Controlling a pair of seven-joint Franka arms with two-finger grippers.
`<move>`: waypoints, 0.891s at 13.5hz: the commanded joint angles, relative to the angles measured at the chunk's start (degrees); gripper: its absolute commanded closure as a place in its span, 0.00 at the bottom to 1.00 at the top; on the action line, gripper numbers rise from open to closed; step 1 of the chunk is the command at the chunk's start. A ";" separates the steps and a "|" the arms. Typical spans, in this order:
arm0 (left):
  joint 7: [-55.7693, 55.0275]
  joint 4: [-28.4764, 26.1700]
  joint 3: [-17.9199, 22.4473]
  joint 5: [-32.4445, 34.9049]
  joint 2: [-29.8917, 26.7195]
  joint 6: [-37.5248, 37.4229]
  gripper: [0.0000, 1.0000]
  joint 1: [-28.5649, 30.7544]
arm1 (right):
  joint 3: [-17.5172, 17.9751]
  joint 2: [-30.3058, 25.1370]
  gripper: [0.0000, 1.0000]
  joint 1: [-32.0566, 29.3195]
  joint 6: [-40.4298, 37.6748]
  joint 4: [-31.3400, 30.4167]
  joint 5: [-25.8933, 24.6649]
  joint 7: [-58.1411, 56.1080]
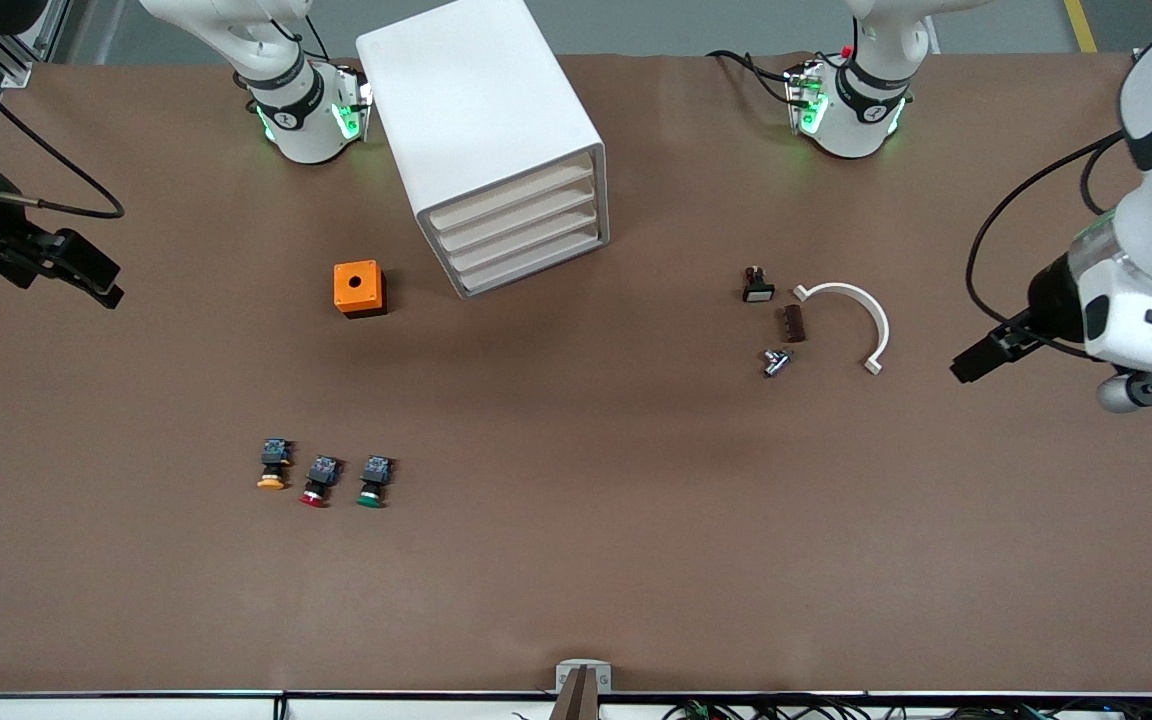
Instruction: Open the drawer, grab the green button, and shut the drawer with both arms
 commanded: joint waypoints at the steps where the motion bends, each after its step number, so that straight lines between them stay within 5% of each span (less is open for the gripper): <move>1: 5.96 -0.45 -1.06 0.00 -3.27 -5.58 0.00 3.71 | -3.96 -2.04 0.00 0.80 0.81 -2.19 2.29 -5.31; 6: 15.61 -0.80 -0.01 -0.61 -6.35 -8.67 0.00 4.52 | -4.15 -2.22 0.00 0.54 0.81 -1.92 2.66 -7.68; 10: 25.92 -8.86 16.31 -5.17 -13.98 -8.76 0.00 -5.92 | -4.15 -2.21 0.00 0.36 1.77 -1.83 2.66 -7.96; 12: 27.25 -11.68 20.28 -6.07 -16.71 -8.67 0.00 -9.35 | -4.15 -2.30 0.00 0.36 1.78 -1.83 2.74 -7.96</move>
